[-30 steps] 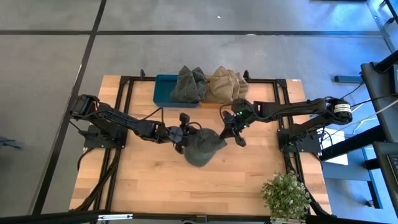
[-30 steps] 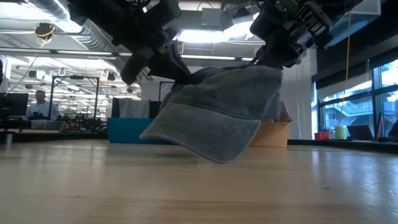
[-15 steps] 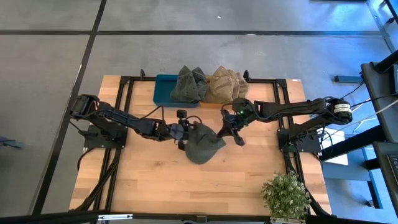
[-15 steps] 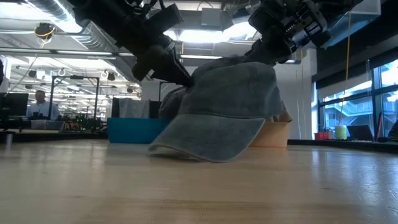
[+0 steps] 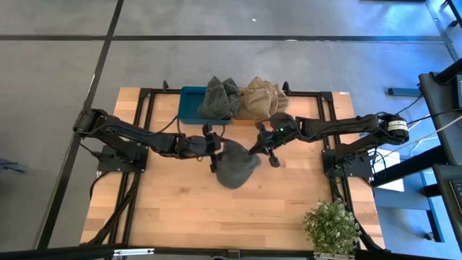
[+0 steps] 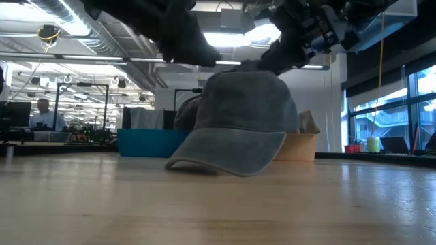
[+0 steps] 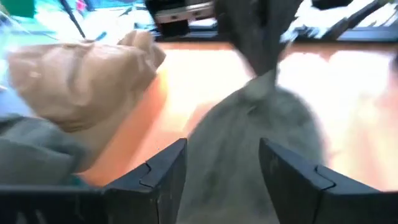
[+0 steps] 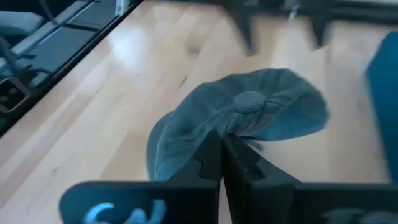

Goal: Pick & Place hat
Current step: Put the black cap into the blue bin

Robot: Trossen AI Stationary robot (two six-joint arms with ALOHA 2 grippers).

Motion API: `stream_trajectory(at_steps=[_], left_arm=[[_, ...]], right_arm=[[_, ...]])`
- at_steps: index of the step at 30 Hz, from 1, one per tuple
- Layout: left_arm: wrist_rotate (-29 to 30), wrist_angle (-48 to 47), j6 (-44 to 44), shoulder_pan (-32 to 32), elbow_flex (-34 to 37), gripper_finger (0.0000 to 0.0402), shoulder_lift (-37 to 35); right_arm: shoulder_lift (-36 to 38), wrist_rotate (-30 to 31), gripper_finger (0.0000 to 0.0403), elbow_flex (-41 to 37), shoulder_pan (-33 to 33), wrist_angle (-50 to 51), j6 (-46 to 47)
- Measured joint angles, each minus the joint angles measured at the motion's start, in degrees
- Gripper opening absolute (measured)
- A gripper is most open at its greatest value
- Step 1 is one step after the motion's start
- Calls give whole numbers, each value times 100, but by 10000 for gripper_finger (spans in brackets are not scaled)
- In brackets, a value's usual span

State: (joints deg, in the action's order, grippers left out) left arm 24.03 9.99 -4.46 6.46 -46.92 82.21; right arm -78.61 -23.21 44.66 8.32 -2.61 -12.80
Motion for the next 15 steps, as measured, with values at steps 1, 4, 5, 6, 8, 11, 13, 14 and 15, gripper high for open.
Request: stream_trajectory(at_steps=[1, 4, 5, 6, 8, 11, 13, 14, 15], left_arm=[[-114, 90, -146, -1, 0, 195, 4], [-146, 309, -375, 2, -4, 198, 139], [-126, 343, -413, 1, 7, 198, 180], [-143, 517, -433, 0, 8, 198, 243], [-248, 730, -438, 0, 2, 198, 322], [-502, 1182, -311, 1, 0, 198, 482], [-602, 1287, -299, 7, 0, 198, 534], [-618, 1303, -332, 8, 0, 198, 552], [-611, 1316, -386, 5, 0, 198, 581]], right_arm=[[0, 51, 6, 0, 0, -97, -60], [-2, 68, 6, 0, 1, -306, -176], [-8, 66, 6, 0, 0, -354, -192], [-33, 64, 6, 0, 0, -427, -200], [-85, 64, 6, 0, 0, -486, -203], [-263, 45, 6, 2, -13, -709, -202], [-389, 42, 6, 2, -37, -840, -253], [-428, 49, 6, 1, -42, -881, -257], [-472, 54, 6, 0, -56, -978, -257]])
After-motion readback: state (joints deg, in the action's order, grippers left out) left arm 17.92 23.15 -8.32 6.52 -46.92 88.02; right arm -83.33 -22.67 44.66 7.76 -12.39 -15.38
